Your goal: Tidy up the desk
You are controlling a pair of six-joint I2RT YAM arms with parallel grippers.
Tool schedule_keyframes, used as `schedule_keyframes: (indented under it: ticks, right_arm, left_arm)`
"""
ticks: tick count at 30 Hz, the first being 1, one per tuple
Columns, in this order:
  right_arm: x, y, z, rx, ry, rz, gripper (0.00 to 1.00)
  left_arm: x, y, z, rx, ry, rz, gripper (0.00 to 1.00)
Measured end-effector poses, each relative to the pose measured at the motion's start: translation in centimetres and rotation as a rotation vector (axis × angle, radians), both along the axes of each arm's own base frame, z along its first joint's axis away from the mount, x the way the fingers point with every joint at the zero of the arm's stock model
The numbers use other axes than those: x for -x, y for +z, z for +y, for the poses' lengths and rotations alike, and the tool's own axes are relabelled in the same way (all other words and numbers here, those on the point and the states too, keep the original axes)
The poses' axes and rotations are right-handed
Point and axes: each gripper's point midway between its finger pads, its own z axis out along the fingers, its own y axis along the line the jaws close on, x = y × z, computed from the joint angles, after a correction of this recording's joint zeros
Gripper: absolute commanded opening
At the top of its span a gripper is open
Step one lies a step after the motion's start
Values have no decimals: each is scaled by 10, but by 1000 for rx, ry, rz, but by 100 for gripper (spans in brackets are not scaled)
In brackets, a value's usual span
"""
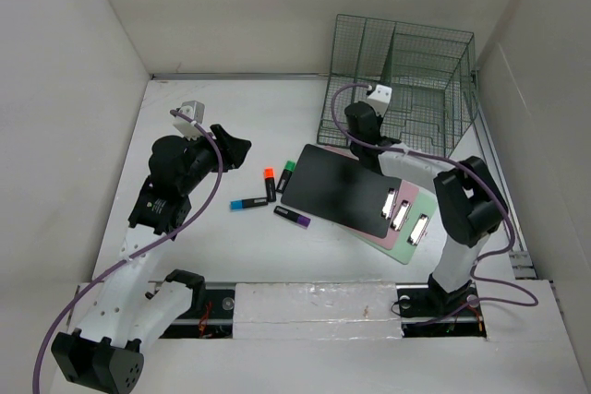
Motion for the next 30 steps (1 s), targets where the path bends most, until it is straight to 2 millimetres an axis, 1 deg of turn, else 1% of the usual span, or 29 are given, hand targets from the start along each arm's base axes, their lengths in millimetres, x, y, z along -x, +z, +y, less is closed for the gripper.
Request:
schedule_keyframes:
  ticks: [1,2,3,4,5,6,8,11,12,13,14,16,17,18,20,22,25,28,30]
  right_arm:
    - [1,0,1,-5,7,1,21]
    - [2,2,1,-11,12,1,21]
    - [4,4,3,-26,26,-3,18]
    - [7,7,5,-38,43,-4,13]
    - [8,7,9,-52,60,-3,5]
    - [16,14,8,-62,75,-11,0]
    - [25,21,19,-104,138,-16,0]
    - [45,22,53,-164,279,0,0]
    - [53,18,67,-178,332,17,1]
    - [61,14,81,-189,386,36,12]
    - [69,8,95,-202,435,58,17]
    - [87,-4,125,-218,539,108,25]
    - [94,-12,138,-220,580,134,33]
    - [100,-20,149,-223,619,162,38]
    - [110,-36,170,-223,679,219,44]
    - [109,-47,186,-224,716,262,46]
    - [96,-59,202,-226,721,301,46]
    - [78,-65,213,-236,707,320,46]
    - [70,-71,216,-237,693,339,46]
  left_arm:
    - [0,0,0,0,0,0,44]
    - [0,0,0,0,0,0,44]
    - [0,0,0,0,0,0,44]
    - [0,0,0,0,0,0,44]
    - [0,0,0,0,0,0,44]
    - [0,0,0,0,0,0,44]
    - [0,0,0,0,0,0,44]
    - [0,0,0,0,0,0,44]
    - [0,0,0,0,0,0,44]
    - [0,0,0,0,0,0,44]
    - [0,0,0,0,0,0,44]
    - [0,0,0,0,0,1,44]
    - [0,0,0,0,0,0,44]
    - [0,0,0,0,0,1,44]
    - [0,0,0,0,2,0,44]
    - [0,0,1,-1,5,0,44]
    - [-1,0,1,-1,9,0,44]
    - [-1,0,2,-1,12,-2,44]
    - [0,1,2,-1,12,-4,44]
